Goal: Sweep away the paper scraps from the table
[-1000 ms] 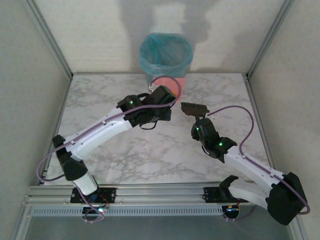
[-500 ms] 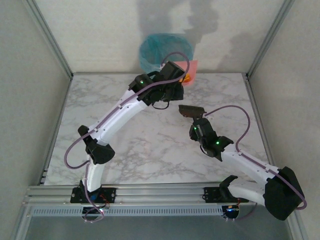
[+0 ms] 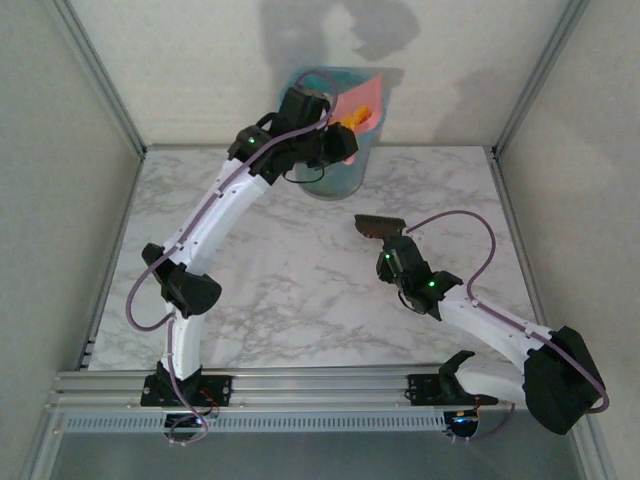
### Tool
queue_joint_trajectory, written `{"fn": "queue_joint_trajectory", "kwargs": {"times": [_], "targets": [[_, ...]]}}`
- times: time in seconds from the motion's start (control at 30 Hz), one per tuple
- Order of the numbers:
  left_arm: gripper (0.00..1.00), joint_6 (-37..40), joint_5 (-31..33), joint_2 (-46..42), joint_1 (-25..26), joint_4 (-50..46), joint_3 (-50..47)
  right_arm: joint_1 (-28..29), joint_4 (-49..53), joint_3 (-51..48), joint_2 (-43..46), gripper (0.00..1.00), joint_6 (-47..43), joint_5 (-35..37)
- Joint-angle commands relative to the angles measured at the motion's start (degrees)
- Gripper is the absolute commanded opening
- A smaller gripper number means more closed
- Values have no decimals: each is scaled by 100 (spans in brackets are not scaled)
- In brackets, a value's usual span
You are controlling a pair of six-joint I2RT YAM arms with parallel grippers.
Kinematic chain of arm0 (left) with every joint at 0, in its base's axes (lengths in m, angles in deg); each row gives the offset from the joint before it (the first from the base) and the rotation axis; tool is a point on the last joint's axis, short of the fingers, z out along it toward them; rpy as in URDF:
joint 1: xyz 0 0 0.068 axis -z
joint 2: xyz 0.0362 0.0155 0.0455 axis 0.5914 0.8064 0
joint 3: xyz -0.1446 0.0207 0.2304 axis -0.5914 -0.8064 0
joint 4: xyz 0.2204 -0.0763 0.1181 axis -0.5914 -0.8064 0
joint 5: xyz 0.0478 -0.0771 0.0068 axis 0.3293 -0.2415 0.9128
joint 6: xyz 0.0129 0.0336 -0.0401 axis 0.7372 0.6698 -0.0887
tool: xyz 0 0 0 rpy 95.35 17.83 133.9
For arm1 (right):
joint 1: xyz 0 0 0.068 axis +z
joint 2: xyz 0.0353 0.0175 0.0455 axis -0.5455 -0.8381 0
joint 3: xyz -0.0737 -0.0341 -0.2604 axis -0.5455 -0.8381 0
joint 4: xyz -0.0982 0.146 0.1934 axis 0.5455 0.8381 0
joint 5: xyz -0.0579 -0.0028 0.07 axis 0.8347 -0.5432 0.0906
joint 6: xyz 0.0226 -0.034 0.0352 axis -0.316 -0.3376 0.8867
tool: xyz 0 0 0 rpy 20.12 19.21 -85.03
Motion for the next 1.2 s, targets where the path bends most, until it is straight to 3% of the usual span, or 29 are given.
{"fn": "queue_joint_trajectory", "kwargs": {"times": [0.0,0.17,0.57,1.0,1.17], "targets": [[0,-463,-792,138,-126,871,80,-10,-291,64,-37,0,-64,25],[0,-976,-1225,264,-244,1649,81,-10,-260,99,-88,0,-95,36],[0,-2170,-1569,628,-680,3054,-88,-13,-259,127,-108,0,-196,17],[0,-3595,-1822,243,-877,5563,-1861,-10,-263,161,-143,0,-268,17],[0,-3645,-1800,157,-925,5849,-2057,-15,-263,180,-184,0,-288,-15]]}}
